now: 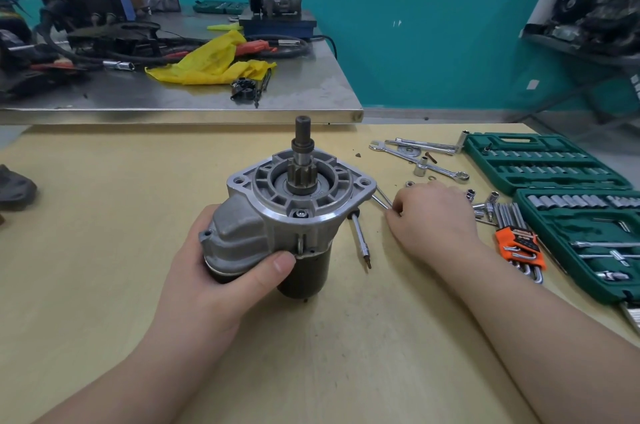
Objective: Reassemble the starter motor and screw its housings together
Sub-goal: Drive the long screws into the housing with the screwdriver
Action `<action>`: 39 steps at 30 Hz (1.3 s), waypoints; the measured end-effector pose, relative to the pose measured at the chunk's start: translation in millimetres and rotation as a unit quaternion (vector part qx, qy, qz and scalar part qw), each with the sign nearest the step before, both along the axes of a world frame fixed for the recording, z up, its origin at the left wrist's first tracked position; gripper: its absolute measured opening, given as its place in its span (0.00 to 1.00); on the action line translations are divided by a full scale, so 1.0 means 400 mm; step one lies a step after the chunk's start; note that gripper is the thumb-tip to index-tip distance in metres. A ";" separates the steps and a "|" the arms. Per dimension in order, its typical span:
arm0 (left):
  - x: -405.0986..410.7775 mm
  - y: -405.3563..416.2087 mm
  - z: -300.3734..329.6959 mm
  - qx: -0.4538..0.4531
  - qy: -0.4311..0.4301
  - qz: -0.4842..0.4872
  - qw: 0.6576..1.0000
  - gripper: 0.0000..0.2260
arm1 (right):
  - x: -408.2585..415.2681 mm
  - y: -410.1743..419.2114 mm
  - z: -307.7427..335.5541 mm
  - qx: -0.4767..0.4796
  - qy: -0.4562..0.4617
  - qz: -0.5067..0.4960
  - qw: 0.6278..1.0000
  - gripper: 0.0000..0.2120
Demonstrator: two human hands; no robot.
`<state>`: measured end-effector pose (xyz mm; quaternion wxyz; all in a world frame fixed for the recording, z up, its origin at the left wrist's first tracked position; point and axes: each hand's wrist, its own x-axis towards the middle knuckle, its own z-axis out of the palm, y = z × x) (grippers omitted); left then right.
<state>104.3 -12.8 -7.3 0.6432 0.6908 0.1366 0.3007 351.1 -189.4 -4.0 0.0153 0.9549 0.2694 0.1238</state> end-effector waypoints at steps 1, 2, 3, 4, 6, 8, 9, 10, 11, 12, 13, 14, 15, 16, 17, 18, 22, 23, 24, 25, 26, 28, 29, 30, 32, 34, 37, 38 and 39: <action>0.000 0.001 0.000 0.001 -0.001 -0.001 1.000 0.32 | 0.000 0.001 0.005 -0.003 0.004 -0.004 1.000 0.14; 0.000 0.001 0.000 0.001 -0.002 -0.002 1.000 0.33 | 0.001 0.002 0.012 -0.001 0.016 -0.009 1.000 0.14; 0.001 0.001 0.000 0.000 -0.001 -0.004 1.000 0.33 | 0.003 0.000 0.024 0.005 0.037 -0.018 0.999 0.13; 0.000 0.001 0.001 0.000 0.001 -0.007 1.000 0.32 | 0.008 -0.004 0.037 0.020 0.069 -0.034 0.997 0.12; -0.002 0.000 0.002 0.003 0.007 -0.009 1.000 0.32 | 0.013 -0.015 0.061 0.103 0.175 -0.065 0.977 0.09; -0.004 0.000 0.003 0.004 0.008 -0.005 1.000 0.31 | 0.016 -0.027 0.077 0.250 0.287 -0.058 0.923 0.05; -0.004 0.000 0.003 0.005 0.007 -0.005 1.000 0.31 | 0.024 -0.033 0.080 0.324 0.323 -0.050 0.888 0.05; -0.003 0.000 0.004 0.006 0.007 -0.006 1.000 0.31 | 0.033 -0.039 0.081 0.384 0.357 -0.046 0.850 0.06; -0.002 0.000 0.003 0.008 0.006 -0.007 1.000 0.31 | 0.039 -0.046 0.081 0.429 0.395 -0.045 0.811 0.07; -0.002 0.000 0.003 0.009 0.004 -0.006 1.000 0.31 | 0.040 -0.050 0.082 0.464 0.444 -0.047 0.765 0.07; -0.002 0.000 0.003 0.009 0.002 -0.005 1.000 0.30 | 0.036 -0.051 0.082 0.491 0.506 -0.053 0.707 0.07; -0.002 0.000 0.004 0.009 0.001 -0.005 1.000 0.30 | 0.029 -0.051 0.081 0.511 0.570 -0.056 0.641 0.08; -0.001 -0.001 0.004 0.009 0.002 -0.005 1.000 0.30 | 0.019 -0.052 0.078 0.527 0.622 -0.050 0.577 0.10; 0.000 0.000 0.003 0.007 0.003 -0.004 1.000 0.30 | 0.007 -0.053 0.075 0.535 0.656 -0.037 0.531 0.12; 0.002 0.000 0.003 0.003 0.003 -0.005 1.000 0.31 | -0.004 -0.053 0.073 0.536 0.673 -0.021 0.509 0.14; 0.003 0.002 0.002 -0.002 0.004 -0.008 1.000 0.31 | -0.017 -0.053 0.074 0.533 0.678 -0.004 0.506 0.14; 0.005 0.002 0.002 -0.001 0.006 -0.013 1.000 0.31 | -0.062 -0.043 0.112 0.536 0.653 0.088 0.528 0.24; 0.004 0.001 0.003 -0.002 0.005 -0.012 1.000 0.31 | -0.073 -0.039 0.132 0.537 0.638 0.111 0.541 0.23; 0.004 0.000 0.004 -0.004 0.002 -0.013 1.000 0.30 | -0.081 -0.034 0.155 0.535 0.613 0.131 0.566 0.23; 0.004 0.000 0.005 -0.005 0.001 -0.014 1.000 0.30 | -0.090 -0.028 0.181 0.531 0.579 0.147 0.601 0.22; 0.005 0.000 0.006 -0.003 0.003 -0.013 1.000 0.30 | -0.098 -0.020 0.209 0.529 0.540 0.161 0.635 0.21; 0.006 0.000 0.008 0.005 0.009 -0.006 1.000 0.30 | -0.110 -0.004 0.267 0.545 0.477 0.188 0.663 0.19; 0.007 -0.001 0.009 0.005 0.011 -0.002 1.000 0.29 | -0.116 0.002 0.296 0.562 0.457 0.204 0.659 0.17; 0.007 -0.001 0.010 0.005 0.012 0.002 1.000 0.29 | -0.122 0.009 0.324 0.576 0.440 0.224 0.652 0.16; 0.005 0.000 0.010 0.006 0.015 0.007 1.000 0.30 | -0.139 0.022 0.377 0.596 0.410 0.265 0.637 0.14; 0.004 0.003 0.009 0.010 0.021 0.010 1.000 0.31 | -0.166 0.034 0.416 0.612 0.392 0.299 0.618 0.14; 0.001 0.006 0.008 0.024 0.029 0.009 0.999 0.33 | -0.229 0.047 0.413 0.602 0.386 0.349 0.605 0.17; 0.001 0.007 0.007 0.025 0.029 0.009 0.999 0.33 | -0.249 0.050 0.398 0.590 0.387 0.362 0.609 0.17; 0.002 0.009 0.005 0.025 0.029 0.009 0.999 0.33 | -0.265 0.053 0.385 0.574 0.390 0.371 0.617 0.16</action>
